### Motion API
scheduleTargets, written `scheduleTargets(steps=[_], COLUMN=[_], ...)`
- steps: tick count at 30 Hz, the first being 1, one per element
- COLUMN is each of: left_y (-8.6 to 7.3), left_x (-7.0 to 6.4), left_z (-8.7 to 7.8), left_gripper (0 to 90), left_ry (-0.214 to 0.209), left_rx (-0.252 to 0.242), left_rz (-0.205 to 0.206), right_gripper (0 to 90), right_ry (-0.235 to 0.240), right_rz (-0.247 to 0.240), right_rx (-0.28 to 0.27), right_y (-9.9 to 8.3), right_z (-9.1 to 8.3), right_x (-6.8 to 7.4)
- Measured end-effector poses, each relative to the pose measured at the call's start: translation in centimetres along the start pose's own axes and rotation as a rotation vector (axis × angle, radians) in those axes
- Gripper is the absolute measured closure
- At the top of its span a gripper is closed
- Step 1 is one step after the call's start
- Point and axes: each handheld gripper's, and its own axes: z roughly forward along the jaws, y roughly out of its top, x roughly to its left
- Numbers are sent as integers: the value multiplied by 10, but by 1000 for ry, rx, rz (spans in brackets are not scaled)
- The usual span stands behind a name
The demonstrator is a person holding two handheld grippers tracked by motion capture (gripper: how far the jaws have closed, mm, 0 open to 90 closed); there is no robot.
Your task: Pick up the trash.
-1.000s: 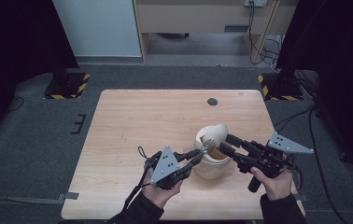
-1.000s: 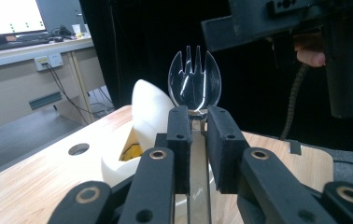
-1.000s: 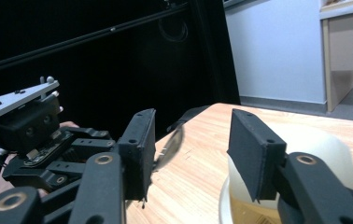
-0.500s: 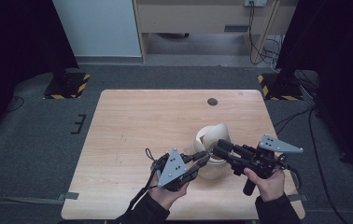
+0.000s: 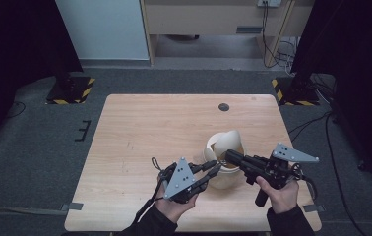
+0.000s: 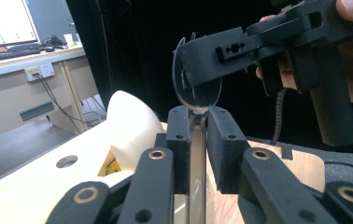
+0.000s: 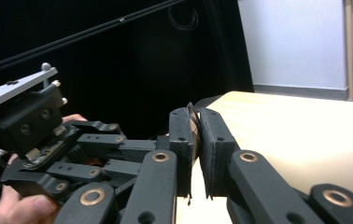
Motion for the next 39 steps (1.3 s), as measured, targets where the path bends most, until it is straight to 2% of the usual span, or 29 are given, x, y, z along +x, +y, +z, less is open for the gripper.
scheduleTargets(steps=[5,9,12,16,18,20,23,26,30,33,39], left_y=[-10,-28,-53,-83,-102,-113,-128,-139,-141,-141,-140], left_x=[14,33,54,76,88,97,110,122,129,130,128], left_z=[-24,-49,-72,-90,-97,-100,-103,-106,-109,-108,-104], left_gripper=[702,672,633,529,487,461,378,327,300,281,266], left_ry=[28,70,107,164,206,225,254,294,322,320,298], left_rx=[51,105,184,268,314,348,379,426,429,419,432], left_rz=[-16,-62,-131,-195,-233,-267,-296,-324,-353,-349,-335], right_gripper=[843,842,842,841,841,842,842,842,842,842,842], right_ry=[-29,-60,-71,-101,-117,-137,-183,-212,-251,-266,-286], right_rz=[-23,-39,-40,-54,-62,-75,-102,-108,-117,-119,-138], right_rx=[-39,-72,-100,-132,-141,-149,-145,-147,-134,-122,-97], right_y=[8,15,19,26,30,32,34,34,30,26,19], right_z=[-12,-22,-29,-40,-45,-50,-57,-62,-62,-59,-50], right_x=[-3,-6,-8,-11,-13,-14,-17,-22,-29,-33,-36])
